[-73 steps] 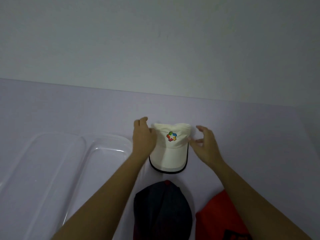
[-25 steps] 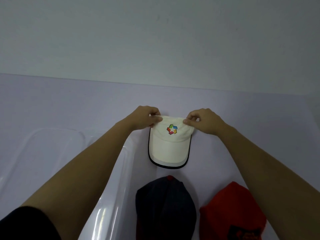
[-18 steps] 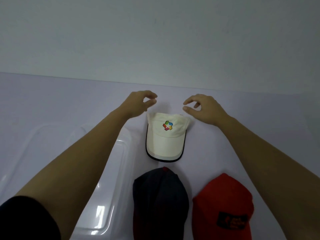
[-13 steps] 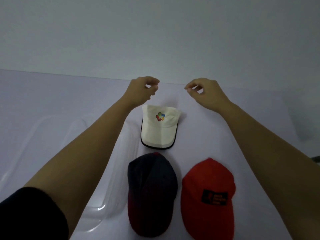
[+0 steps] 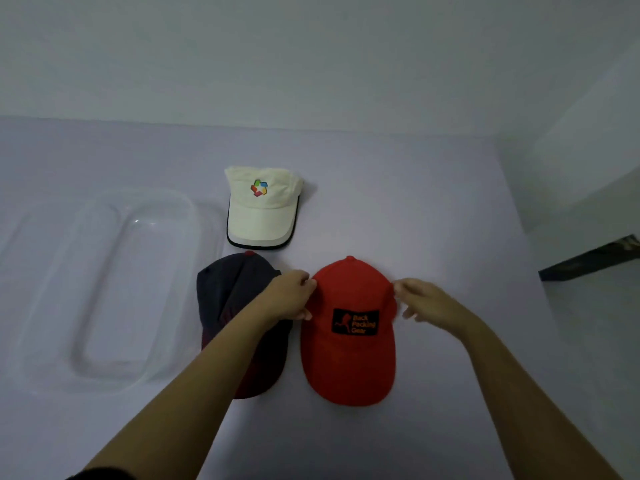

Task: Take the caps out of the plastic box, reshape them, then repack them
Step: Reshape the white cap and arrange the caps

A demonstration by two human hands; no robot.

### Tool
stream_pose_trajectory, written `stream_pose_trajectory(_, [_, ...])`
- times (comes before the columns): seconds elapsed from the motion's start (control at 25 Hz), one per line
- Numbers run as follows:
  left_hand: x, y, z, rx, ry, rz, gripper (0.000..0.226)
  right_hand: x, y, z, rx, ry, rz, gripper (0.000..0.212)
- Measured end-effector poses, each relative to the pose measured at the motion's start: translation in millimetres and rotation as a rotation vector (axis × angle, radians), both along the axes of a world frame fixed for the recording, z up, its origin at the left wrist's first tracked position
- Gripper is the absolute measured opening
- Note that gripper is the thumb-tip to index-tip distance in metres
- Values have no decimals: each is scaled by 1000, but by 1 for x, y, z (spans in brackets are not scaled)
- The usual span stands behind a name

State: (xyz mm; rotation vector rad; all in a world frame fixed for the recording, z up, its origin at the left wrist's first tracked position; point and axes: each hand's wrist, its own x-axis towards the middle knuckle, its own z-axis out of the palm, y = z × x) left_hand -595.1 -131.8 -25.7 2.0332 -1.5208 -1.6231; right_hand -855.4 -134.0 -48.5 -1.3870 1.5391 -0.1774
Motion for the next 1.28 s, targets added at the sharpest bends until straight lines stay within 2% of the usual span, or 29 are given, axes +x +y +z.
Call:
stream_pose_trajectory(0.12, [-7, 3, -7, -33, 49, 41, 27, 4, 15, -15, -93, -97, 0, 15])
stream_pose_trajectory(0.24, [-10, 3, -9, -120, 13, 102, 23, 2, 15, -21, -90, -180, -84, 12])
stream_pose_trajectory(0.4, [-11, 2, -10, -215, -49, 108, 21, -10, 12, -29, -138, -168, -142, 6])
stream_pose_trajectory(0.52, [-9, 2, -8, -244, -82, 69, 19, -13, 9, -32, -154, -165, -152, 11])
stream_pose_trajectory(0.68, [-8, 1, -8, -303, -127, 98, 18, -15, 7, -28, -150, -172, -212, 9])
stream_pose_trajectory(0.76, [-9, 1, -7, -271, -113, 72, 21, -15, 10, -24, -107, -204, -198, 9])
stream_pose_trajectory(0.88, [-12, 3, -2, -53, -1, 77, 27, -12, 11, -28, -125, -173, -84, 18])
stream_pose_trajectory(0.96, [-19, 6, 0, 21, 36, 51, 26, -5, 11, -30, -117, -159, -22, 14])
stream_pose_trajectory(1.16, [-26, 5, -2, -92, 90, 45, 18, 11, 13, -31, -88, -308, -208, 17])
stream_pose_trajectory(1.28, [-24, 6, -4, -121, 66, 13, 17, 12, 15, -38, -95, -275, -242, 19])
